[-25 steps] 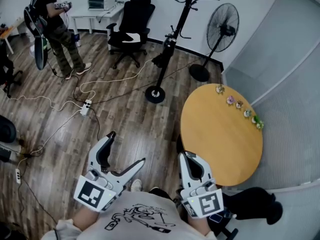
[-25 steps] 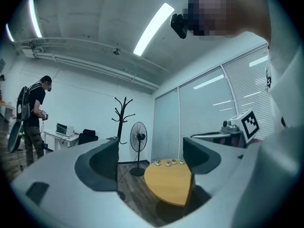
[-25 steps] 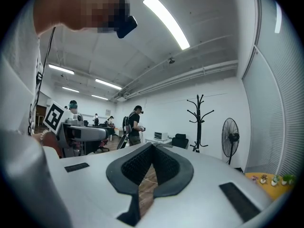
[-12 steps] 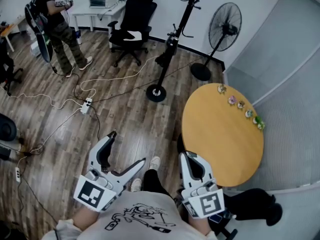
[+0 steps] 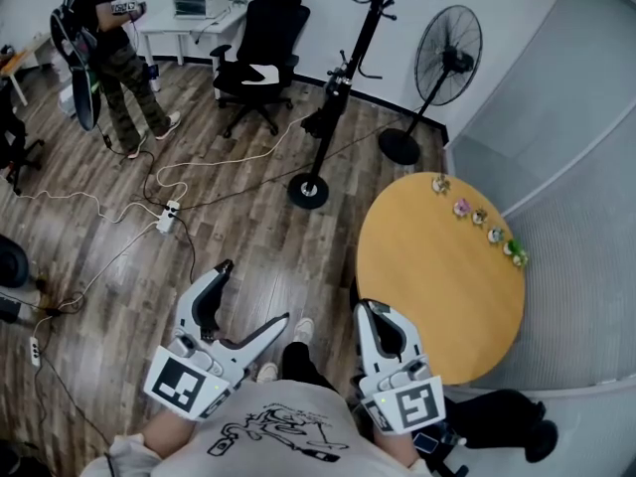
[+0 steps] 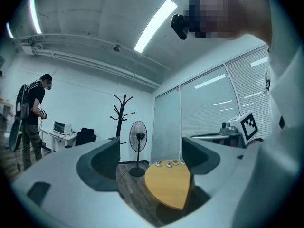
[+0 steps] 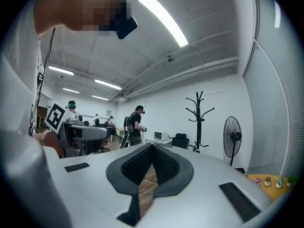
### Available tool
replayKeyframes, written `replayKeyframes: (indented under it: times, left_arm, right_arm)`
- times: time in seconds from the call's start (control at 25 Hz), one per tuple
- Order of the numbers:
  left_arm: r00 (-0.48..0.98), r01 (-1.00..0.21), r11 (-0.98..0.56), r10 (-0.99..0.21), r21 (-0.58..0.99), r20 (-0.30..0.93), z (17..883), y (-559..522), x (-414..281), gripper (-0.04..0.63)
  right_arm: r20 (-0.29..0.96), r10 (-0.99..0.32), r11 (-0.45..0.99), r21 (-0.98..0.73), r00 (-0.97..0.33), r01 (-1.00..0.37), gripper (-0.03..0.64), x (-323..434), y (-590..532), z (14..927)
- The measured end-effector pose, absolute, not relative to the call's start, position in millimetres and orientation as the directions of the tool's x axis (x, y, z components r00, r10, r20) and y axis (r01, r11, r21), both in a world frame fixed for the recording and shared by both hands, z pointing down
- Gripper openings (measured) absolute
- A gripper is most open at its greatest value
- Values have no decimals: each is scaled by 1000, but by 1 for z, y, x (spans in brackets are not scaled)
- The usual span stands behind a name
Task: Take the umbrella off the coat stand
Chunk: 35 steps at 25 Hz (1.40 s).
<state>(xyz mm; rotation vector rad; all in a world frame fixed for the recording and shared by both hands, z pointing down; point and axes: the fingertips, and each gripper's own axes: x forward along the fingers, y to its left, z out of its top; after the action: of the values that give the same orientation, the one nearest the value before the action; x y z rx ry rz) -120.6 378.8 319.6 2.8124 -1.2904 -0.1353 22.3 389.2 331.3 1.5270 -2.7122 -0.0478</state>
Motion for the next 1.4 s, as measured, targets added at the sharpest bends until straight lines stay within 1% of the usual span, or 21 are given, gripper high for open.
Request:
replayKeyframes:
  times: [0.16, 1.4]
  left_arm:
    - [648, -754, -652, -758, 81, -73, 316, 356, -110, 408]
    - [663, -744, -664, -747, 77, -41, 306, 204, -18, 396]
  right_arm:
    - [7, -855, 518, 46, -519, -854, 14, 34, 369, 331]
    - [-22, -858, 513, 12, -513, -858, 14, 120, 212, 315]
